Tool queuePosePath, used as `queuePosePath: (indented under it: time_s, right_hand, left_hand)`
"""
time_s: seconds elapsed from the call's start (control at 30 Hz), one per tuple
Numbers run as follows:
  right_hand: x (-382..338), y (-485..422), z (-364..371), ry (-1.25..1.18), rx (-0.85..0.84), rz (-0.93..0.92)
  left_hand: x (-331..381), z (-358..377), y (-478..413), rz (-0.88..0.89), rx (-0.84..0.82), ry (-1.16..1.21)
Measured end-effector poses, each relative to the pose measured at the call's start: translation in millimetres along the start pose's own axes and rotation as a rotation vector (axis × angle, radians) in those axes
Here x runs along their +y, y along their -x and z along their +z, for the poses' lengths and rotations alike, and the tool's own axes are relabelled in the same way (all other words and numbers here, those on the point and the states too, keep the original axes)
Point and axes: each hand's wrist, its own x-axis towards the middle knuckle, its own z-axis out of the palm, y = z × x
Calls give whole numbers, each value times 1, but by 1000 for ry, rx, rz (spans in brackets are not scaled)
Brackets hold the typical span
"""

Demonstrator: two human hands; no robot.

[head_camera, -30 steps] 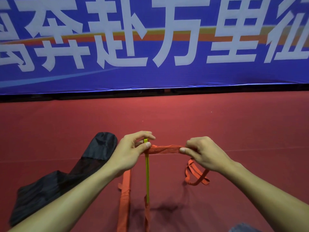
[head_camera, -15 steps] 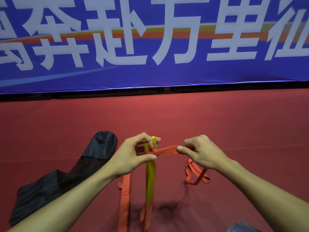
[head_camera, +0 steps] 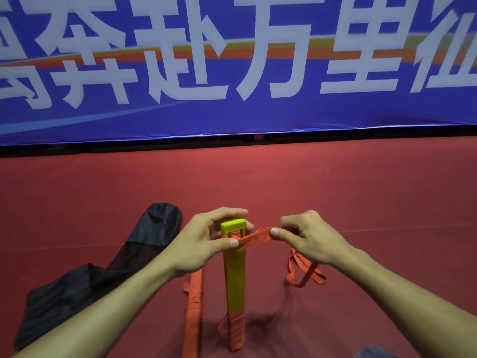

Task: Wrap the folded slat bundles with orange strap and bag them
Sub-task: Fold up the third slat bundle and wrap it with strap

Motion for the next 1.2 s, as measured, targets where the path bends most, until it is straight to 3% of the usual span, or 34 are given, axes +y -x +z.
queuePosePath:
  time_s: [0.13, 0.3, 0.67, 0.87, 1.2]
  right_hand:
    - [-2, 0, 2, -28, -4, -2]
    - [-3, -1, 3, -42, 9, 0]
    - [-4, -3, 8, -12, 48, -56]
    - [-11, -5, 10, 22, 92, -183]
    - [-9, -5, 10, 13, 232, -211]
  left_hand:
    - [5, -6, -5, -32, -53, -73]
    - [4, -7, -7, -16, 45, -247]
    - [2, 10, -3, -11, 45, -250]
    - [-3, 16, -6, 27, 258, -315]
    - [2, 21, -4, 40, 316, -270]
